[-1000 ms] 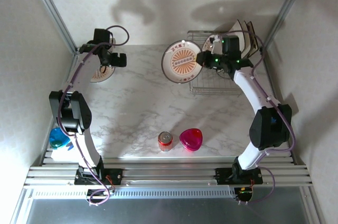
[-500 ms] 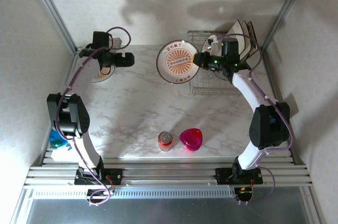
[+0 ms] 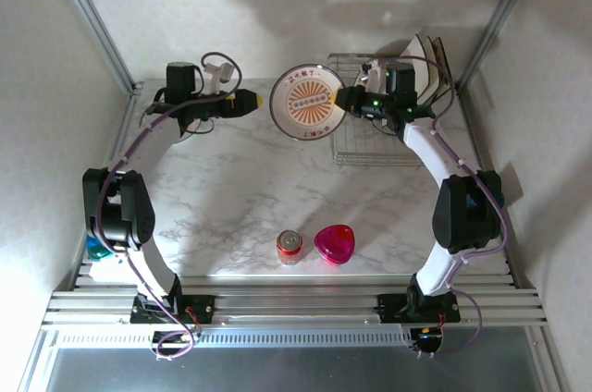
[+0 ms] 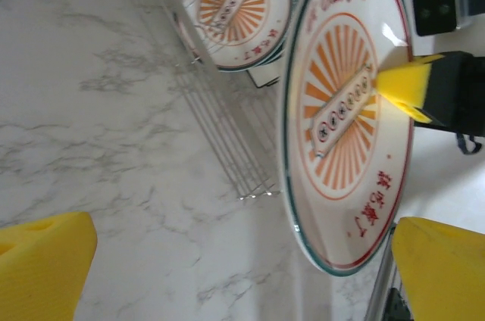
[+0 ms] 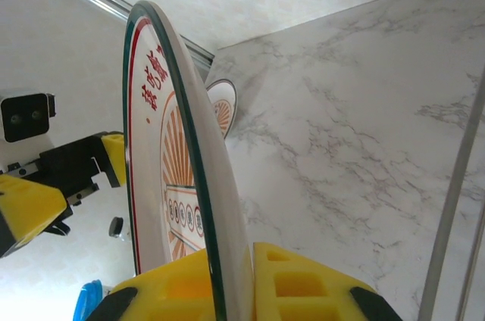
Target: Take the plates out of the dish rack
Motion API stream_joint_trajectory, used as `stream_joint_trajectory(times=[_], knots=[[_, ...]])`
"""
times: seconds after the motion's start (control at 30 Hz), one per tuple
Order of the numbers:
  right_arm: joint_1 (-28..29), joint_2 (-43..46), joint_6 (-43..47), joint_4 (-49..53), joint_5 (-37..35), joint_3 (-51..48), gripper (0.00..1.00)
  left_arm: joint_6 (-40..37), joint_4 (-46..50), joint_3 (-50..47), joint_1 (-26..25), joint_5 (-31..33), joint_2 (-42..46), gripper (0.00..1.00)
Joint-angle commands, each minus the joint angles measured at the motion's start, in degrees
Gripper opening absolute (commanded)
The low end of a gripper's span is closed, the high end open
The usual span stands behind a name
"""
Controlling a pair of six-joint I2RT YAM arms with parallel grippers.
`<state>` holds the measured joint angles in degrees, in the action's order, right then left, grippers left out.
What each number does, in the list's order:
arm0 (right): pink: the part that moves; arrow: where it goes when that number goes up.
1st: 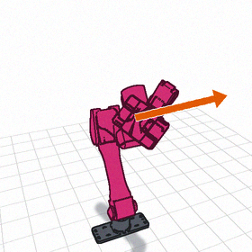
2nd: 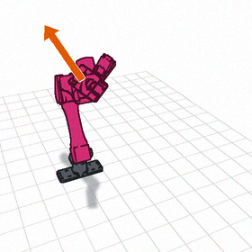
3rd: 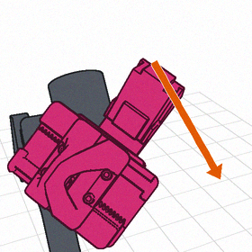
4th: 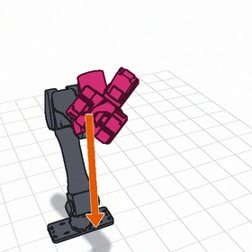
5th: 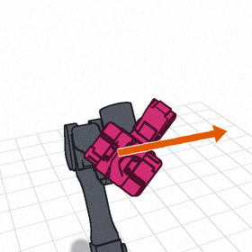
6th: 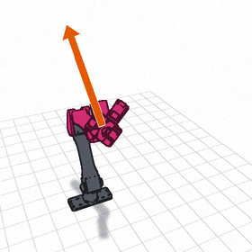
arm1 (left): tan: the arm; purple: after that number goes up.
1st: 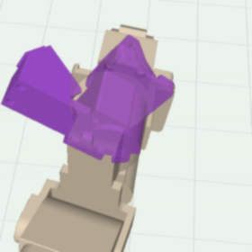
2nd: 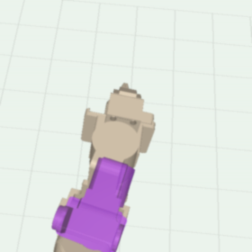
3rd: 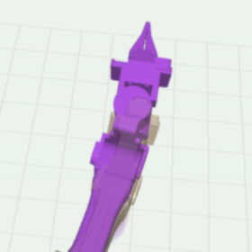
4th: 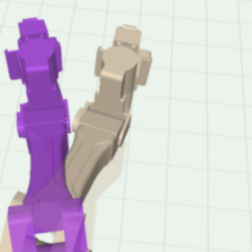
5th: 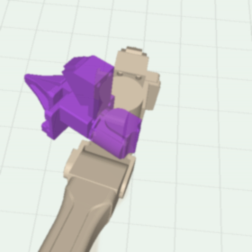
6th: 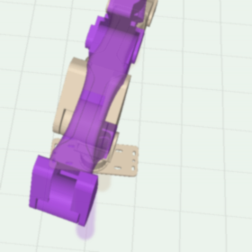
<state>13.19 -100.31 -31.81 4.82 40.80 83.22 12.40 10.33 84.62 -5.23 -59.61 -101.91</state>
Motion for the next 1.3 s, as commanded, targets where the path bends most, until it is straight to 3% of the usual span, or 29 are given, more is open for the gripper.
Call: stream_joint_trajectory(times=[0.0,0.17,0.33,0.53,1.0,1.13,1.17,1.27], knots=[[0.9,-1.1,-1.7,-4.6,2.7,3.9,0.00,3.0,-5.3,0.6,-1.6,-3.7,-1.4,0.99],[1.8,-2.9,-2.7,-5.9,2.9,5.1,0.00,5.5,-7.7,1.2,-3.3,-3.7,-3.9,0.96],[2.4,-4.1,-2.9,-6.1,3.3,6.3,0.00,6.4,-8.4,2.1,-3.9,-3.5,-6.0,0.86],[2.6,-4.9,-3.3,-6.5,3.7,6.4,0.00,7.4,-8.9,3.3,-4.5,-4.0,-7.5,0.58],[3.0,-5.9,-3.7,-6.8,3.8,6.6,0.00,9.6,-10.8,4.2,-4.9,-3.8,-8.4,0.23],[3.1,-6.2,-3.8,-6.3,3.7,7.1,0.00,10.3,-11.8,4.1,-4.9,-3.8,-8.3,0.00],[3.1,-6.2,-3.7,-6.1,3.7,7.2,0.02,10.6,-12.1,3.9,-4.9,-3.7,-8.3,0.00],[3.1,-6.2,-3.1,-4.8,3.3,7.8,0.31,11.2,-12.8,3.8,-4.9,-3.4,-8.3,0.00]])
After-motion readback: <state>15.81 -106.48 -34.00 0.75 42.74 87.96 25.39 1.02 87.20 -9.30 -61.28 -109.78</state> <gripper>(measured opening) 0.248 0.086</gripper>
